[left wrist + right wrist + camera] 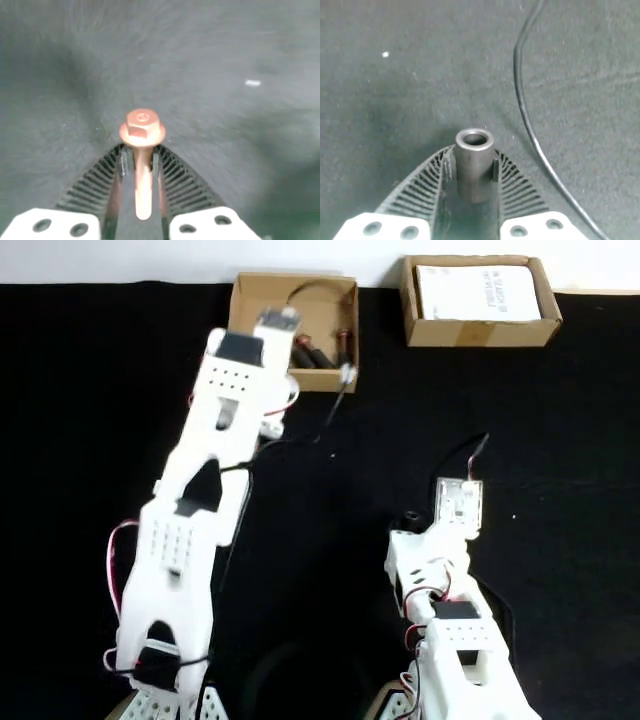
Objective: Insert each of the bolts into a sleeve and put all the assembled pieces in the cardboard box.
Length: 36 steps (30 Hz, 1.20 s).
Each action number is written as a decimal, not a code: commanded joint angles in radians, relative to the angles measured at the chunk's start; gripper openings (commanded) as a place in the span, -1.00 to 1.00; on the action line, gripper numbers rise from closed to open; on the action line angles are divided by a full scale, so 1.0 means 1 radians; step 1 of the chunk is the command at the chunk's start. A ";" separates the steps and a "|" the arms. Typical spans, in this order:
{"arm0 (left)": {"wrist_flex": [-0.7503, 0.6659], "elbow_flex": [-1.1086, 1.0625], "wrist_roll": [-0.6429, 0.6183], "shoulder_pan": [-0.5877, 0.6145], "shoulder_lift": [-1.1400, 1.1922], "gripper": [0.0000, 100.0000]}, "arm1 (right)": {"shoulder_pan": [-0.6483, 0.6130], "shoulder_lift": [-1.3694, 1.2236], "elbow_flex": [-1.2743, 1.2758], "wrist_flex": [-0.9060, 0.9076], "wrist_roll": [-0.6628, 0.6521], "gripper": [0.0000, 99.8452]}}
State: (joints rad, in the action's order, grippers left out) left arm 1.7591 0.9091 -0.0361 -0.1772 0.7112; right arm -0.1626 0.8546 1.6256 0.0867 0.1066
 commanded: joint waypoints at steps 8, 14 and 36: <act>-0.041 -0.464 0.023 -0.068 -0.941 -0.98 | -0.265 0.552 -0.065 0.318 -0.002 -0.98; -0.106 -0.756 0.023 -0.058 -1.422 -0.98 | -0.394 0.969 -0.208 0.593 -0.002 -0.98; -0.841 -1.432 -0.041 -0.306 -1.868 -0.98 | -0.527 0.975 0.173 0.188 -0.176 -0.98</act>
State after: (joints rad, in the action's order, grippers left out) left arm 0.9459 -0.5255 -0.0315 -0.3905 -1.1669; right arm -0.6705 1.8090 1.6794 0.3030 -0.0606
